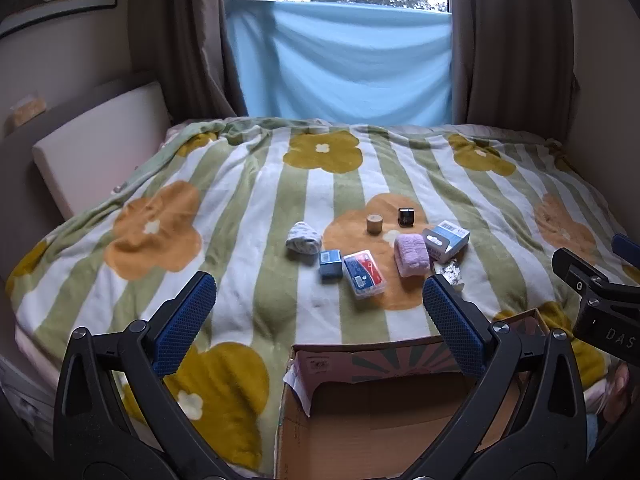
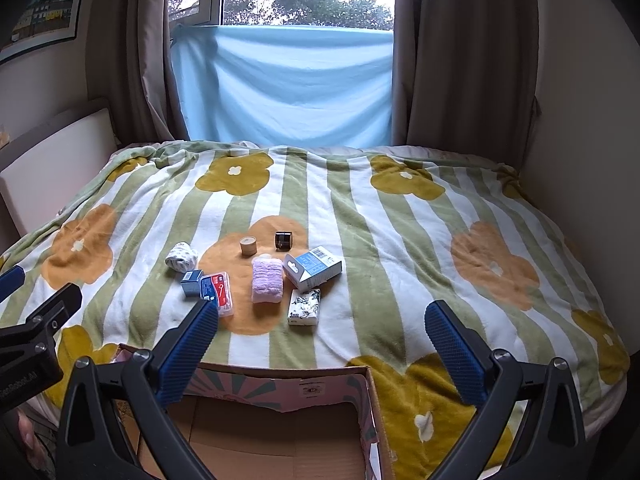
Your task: Organize objects
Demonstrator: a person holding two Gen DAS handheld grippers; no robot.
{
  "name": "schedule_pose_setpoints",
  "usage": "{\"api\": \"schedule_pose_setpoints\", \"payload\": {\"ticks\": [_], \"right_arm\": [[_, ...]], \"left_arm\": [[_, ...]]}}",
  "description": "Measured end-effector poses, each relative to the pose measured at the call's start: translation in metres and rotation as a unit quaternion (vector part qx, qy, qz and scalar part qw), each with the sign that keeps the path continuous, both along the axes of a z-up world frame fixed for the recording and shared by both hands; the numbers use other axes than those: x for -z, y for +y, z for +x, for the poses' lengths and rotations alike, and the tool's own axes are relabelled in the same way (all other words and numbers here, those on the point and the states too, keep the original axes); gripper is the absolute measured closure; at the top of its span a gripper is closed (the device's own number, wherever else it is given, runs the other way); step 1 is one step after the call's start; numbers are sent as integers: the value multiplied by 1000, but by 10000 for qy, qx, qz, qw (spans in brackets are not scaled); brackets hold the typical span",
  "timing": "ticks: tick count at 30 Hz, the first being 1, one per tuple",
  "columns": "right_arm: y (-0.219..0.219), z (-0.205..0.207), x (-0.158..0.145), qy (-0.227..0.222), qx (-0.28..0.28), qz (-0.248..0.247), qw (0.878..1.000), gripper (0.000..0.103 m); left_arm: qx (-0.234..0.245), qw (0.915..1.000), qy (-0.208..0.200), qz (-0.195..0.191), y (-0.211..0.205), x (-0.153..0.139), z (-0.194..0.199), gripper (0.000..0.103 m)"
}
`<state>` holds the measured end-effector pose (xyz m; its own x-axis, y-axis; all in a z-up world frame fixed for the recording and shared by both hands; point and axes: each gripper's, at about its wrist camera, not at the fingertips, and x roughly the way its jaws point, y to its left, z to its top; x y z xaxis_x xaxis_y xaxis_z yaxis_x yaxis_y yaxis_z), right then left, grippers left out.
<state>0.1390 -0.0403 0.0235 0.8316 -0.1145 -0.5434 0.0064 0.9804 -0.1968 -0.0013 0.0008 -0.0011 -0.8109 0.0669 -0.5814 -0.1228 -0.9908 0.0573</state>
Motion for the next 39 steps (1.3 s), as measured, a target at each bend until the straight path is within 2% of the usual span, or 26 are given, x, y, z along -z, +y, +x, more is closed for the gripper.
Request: {"api": "schedule_pose_setpoints", "payload": {"ticks": [35,36,38,39], "right_arm": [[2,-4,2,15,298,-124,9995,1],[2,-4,2,3,507,-133,9986,1],[3,-4,2,3,510,-136,9986,1],[3,-5,2,-8,741,-146,9971,1]], "left_arm": [[314,9992,-197,134,-7,3,1,0],[321,9992,-196,134,-7,3,1,0],[344,9991,-200,134,-7,3,1,0],[356,9991,-199,135,-7,3,1,0]]}}
